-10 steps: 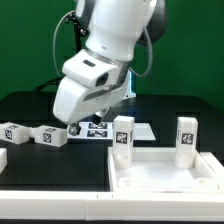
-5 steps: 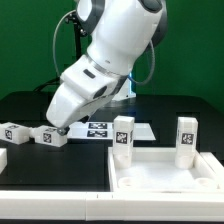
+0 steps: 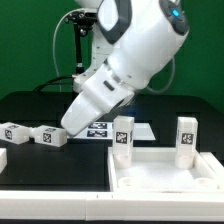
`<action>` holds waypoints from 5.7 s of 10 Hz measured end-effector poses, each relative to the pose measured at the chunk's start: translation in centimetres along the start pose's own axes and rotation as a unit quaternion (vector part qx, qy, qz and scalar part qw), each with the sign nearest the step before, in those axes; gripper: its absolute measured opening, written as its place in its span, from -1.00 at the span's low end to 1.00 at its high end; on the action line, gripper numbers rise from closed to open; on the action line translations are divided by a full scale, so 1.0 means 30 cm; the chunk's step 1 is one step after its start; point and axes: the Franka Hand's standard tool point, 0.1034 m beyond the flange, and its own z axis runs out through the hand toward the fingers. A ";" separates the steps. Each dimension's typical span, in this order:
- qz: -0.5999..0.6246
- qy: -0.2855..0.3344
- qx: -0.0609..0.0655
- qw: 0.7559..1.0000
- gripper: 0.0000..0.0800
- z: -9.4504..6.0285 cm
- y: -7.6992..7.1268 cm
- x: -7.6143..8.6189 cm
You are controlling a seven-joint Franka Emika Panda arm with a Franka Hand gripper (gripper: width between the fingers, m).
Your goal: Assemble square table
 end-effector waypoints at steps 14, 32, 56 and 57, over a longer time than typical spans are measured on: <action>0.072 -0.051 -0.007 0.996 0.62 0.086 0.041 -0.111; 0.074 -0.160 0.012 0.984 -0.06 0.155 0.033 -0.129; 0.255 0.337 0.036 0.906 -0.29 -0.667 0.330 0.018; 0.281 0.358 0.035 0.890 -0.29 -0.703 0.345 0.099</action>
Offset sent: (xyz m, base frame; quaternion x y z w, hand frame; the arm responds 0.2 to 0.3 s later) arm 0.0003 -0.0121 0.0157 -0.0503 -0.0238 0.0545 0.9970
